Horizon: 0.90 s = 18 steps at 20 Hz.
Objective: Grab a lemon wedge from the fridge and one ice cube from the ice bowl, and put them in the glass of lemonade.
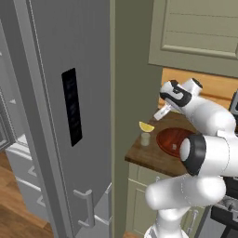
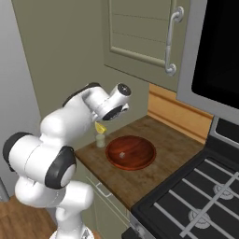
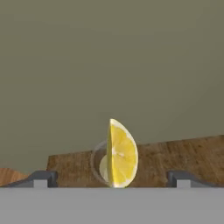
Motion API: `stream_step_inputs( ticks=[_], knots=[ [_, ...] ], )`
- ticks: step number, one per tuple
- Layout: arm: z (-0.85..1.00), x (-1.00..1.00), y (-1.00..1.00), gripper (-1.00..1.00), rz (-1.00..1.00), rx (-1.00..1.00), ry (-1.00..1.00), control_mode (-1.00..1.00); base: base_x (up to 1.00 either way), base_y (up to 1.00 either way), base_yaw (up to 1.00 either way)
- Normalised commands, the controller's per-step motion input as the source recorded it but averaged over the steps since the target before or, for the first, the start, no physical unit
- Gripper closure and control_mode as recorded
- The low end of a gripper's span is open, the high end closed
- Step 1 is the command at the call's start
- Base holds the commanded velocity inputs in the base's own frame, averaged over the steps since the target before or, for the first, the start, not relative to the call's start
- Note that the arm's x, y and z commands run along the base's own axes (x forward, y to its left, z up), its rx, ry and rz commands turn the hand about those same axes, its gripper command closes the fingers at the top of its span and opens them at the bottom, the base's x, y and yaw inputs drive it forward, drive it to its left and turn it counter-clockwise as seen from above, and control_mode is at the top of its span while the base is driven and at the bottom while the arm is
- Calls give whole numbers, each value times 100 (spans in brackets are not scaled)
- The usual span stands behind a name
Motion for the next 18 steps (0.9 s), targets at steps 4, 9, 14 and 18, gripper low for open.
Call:
stream_step_inputs(
  ticks=[4,9,14,18],
  knots=[
    [26,-68,0,-100,-3,12,-21,-100,0,0,0],
    [30,-59,0,-100,-2,12,-24,-100,0,0,0],
    [56,-24,0,-100,-6,7,-7,-100,0,0,0],
    [92,0,2,-100,-10,8,1,-100,0,0,0]
  ],
)
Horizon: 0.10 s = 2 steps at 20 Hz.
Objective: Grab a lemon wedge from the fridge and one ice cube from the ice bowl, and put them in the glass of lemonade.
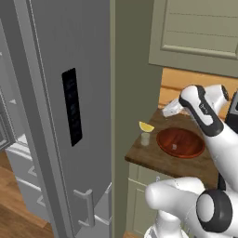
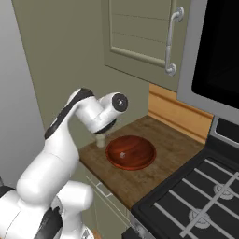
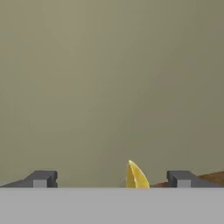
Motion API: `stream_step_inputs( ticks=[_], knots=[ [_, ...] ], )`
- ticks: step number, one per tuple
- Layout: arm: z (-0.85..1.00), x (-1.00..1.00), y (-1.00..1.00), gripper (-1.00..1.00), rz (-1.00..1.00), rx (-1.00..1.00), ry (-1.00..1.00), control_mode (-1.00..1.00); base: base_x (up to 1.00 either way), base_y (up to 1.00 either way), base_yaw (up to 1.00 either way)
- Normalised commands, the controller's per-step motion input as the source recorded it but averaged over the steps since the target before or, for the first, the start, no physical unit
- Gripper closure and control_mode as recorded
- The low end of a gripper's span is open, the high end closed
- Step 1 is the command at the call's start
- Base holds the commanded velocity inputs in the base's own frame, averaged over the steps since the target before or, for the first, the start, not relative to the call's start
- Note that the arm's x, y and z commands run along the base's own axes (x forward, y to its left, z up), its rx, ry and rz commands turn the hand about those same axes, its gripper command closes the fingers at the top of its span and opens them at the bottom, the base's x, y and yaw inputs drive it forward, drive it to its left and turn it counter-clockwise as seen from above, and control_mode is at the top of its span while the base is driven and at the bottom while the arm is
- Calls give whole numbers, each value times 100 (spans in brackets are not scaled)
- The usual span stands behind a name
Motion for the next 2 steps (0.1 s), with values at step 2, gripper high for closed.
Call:
stream_step_inputs(
  ticks=[2],
  knots=[
    [100,0,0,-100,-13,11,11,-100,0,0,0]
  ],
)
